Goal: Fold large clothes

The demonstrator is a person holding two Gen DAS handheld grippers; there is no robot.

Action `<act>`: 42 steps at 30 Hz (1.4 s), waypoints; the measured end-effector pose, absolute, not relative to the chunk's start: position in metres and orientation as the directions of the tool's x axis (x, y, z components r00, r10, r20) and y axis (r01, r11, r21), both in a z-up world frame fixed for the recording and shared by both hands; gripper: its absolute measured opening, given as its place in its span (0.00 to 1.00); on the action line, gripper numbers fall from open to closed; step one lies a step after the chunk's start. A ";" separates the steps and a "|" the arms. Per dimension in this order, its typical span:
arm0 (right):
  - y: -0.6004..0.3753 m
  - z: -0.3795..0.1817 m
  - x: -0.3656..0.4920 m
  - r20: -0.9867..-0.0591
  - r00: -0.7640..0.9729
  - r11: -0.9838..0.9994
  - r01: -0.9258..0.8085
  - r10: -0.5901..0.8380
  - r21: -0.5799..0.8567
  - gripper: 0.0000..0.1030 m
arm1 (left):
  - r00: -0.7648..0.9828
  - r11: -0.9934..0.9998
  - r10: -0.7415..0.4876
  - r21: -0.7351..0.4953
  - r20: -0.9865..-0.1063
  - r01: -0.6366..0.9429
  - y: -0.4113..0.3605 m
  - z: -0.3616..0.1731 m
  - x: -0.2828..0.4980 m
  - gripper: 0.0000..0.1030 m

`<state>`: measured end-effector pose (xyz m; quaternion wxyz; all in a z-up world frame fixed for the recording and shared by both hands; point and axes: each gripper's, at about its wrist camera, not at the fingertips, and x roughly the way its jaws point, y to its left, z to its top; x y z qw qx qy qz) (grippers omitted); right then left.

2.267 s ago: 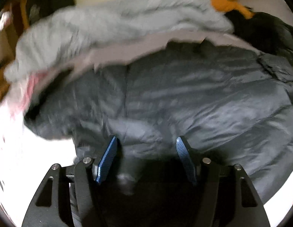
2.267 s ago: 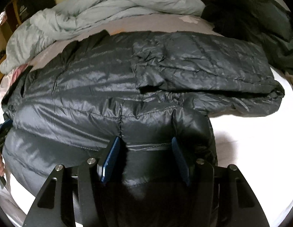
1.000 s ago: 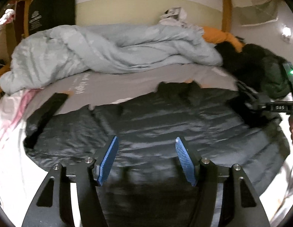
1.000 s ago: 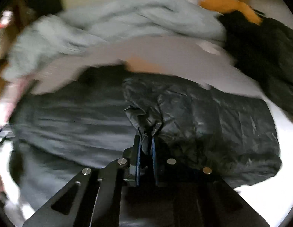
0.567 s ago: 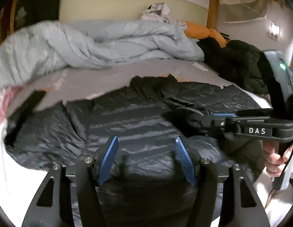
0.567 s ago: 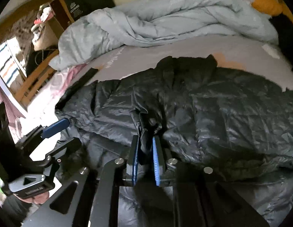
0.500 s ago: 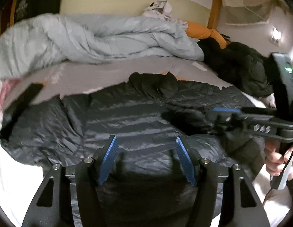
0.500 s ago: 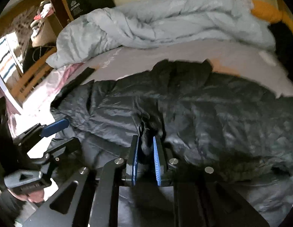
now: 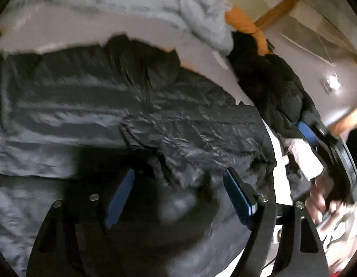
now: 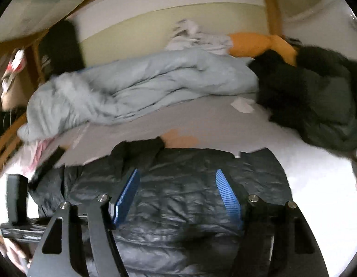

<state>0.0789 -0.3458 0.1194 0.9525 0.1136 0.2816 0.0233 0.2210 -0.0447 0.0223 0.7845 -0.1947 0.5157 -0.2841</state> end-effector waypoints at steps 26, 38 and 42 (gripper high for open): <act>-0.361 0.076 0.112 -0.689 0.695 0.959 0.000 0.203 0.283 0.69 | 0.675 1.000 -0.006 -0.016 -0.738 -0.009 0.094 0.040 0.241 0.08; -0.337 -0.006 0.153 -0.883 0.467 0.994 0.061 0.054 0.093 0.23 | 0.694 0.998 -0.049 -0.003 -0.718 0.068 0.099 0.023 0.233 0.10; -0.325 0.020 0.138 -0.816 0.568 0.991 -0.003 0.113 0.135 0.24 | 0.691 0.997 -0.040 0.017 -0.721 0.075 0.099 0.030 0.227 0.22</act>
